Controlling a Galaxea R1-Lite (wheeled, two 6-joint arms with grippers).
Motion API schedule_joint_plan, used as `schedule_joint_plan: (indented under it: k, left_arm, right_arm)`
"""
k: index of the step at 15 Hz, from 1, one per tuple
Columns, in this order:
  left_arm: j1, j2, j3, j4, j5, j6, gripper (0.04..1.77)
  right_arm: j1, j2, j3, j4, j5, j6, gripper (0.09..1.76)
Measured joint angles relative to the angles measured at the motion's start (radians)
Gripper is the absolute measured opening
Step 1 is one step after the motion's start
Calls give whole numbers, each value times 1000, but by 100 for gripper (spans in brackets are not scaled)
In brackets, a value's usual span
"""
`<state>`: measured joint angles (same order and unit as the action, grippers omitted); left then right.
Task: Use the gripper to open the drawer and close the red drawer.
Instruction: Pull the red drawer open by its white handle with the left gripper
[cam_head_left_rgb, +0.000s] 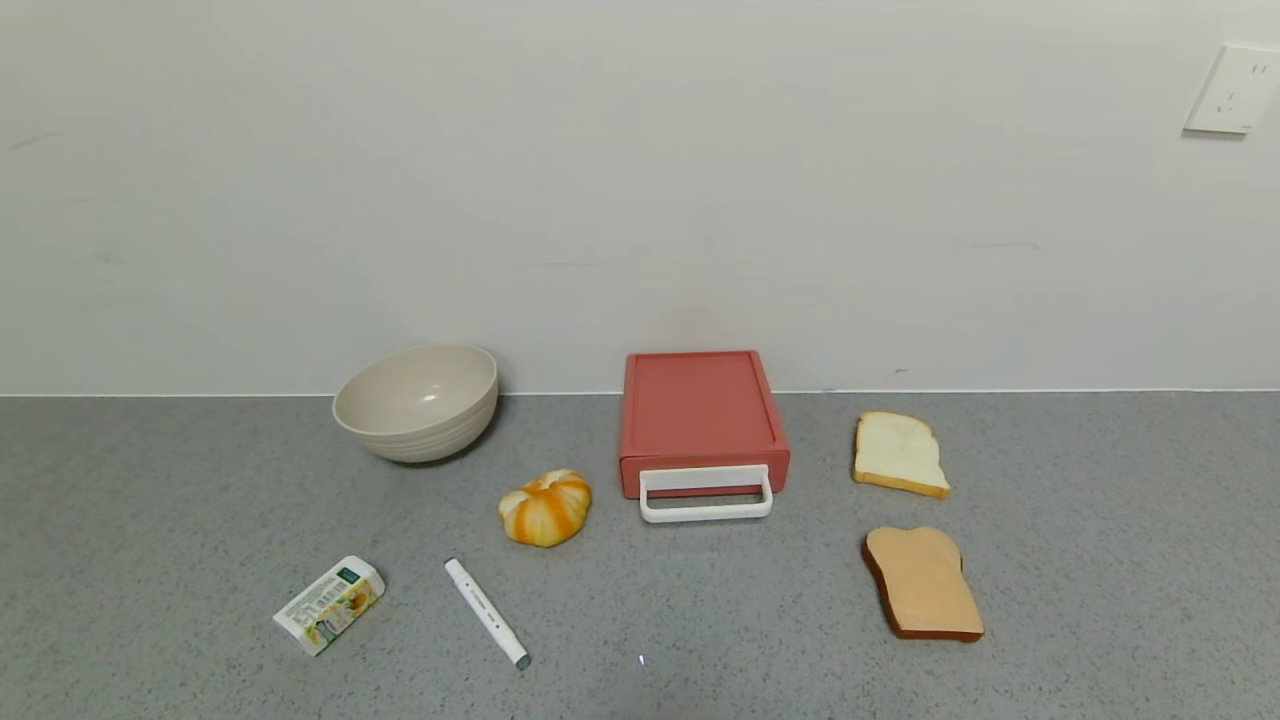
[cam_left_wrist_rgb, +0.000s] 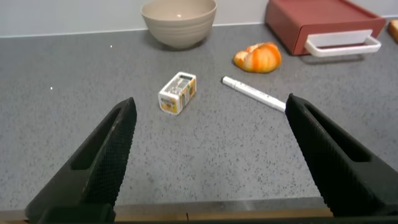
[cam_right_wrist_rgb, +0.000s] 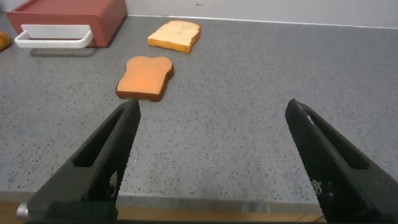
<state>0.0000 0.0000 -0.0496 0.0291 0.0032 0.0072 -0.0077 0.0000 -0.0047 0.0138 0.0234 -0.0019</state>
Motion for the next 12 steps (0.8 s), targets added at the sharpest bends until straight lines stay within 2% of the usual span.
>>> schedule_joint_plan:
  k: [3,6,12]
  left_arm:
    - [0,29,-116,66,-5,1,173]
    - [-15,158,-260,84,-5,8,173]
    - [-157,541,-541,117,-5,77,173]
  right_arm:
    - [0,0,0,0,0,0,171]
    - [0,0,0,0,-1,0,171]
    - [0,0,0,1,-1,1,171]
